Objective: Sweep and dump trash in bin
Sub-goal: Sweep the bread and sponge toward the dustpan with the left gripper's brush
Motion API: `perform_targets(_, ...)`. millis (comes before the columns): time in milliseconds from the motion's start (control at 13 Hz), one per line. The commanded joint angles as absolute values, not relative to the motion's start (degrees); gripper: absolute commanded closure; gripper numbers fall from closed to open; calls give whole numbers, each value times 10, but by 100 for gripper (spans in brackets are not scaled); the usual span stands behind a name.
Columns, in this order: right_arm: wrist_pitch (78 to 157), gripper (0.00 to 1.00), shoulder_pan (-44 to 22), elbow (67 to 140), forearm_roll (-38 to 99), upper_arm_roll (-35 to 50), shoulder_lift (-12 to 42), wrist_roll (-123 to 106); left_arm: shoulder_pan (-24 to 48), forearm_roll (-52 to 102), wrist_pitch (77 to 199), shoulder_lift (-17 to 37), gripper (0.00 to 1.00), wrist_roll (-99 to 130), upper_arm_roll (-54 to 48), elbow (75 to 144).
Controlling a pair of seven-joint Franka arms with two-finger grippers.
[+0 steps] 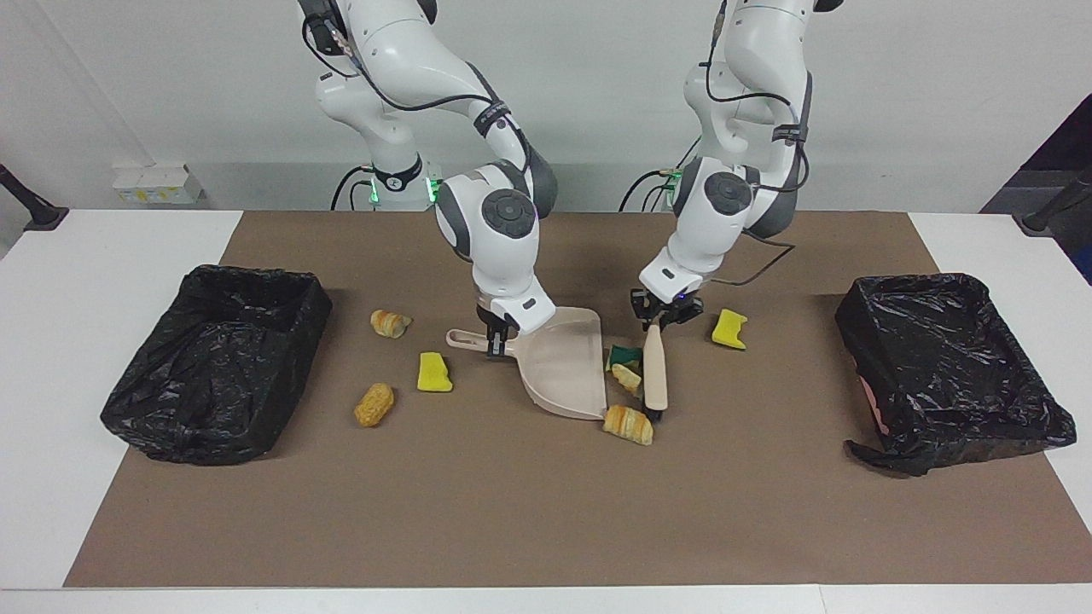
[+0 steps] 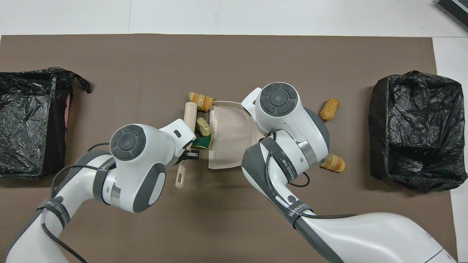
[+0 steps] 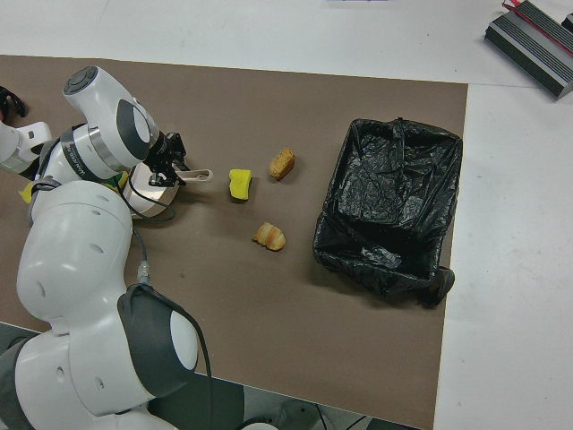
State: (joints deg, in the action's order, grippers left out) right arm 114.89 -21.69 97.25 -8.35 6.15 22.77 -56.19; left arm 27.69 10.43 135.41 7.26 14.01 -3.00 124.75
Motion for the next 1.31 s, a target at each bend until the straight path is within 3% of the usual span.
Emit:
perform_targets(0,1150,100,-217,997,-90,65,210,-571,331,113,1352,66,100,196,-21,1233)
perform_targets(307,1148,100,-217,997,-91,65,210,-569,321,114,1298,57,100,308,-17,1174)
perform_targets(461,1149,100,-217,997,-90,65,210,-569,290,114,1224,55,100,311,-15,1132)
perform_targets(691,1149,100,-217,998,-91,65,209,-563,237,85,1175,55,100,282,-13,1126)
perform_targets(998,1150,100,-217,1003,-91,65,206,-562,174,82,1225,113,100,147,-13,1125)
perform_targets(1229,1149,100,-217,1007,-91,65,205,-562,170,88,1258,120,100,64,-17,1136)
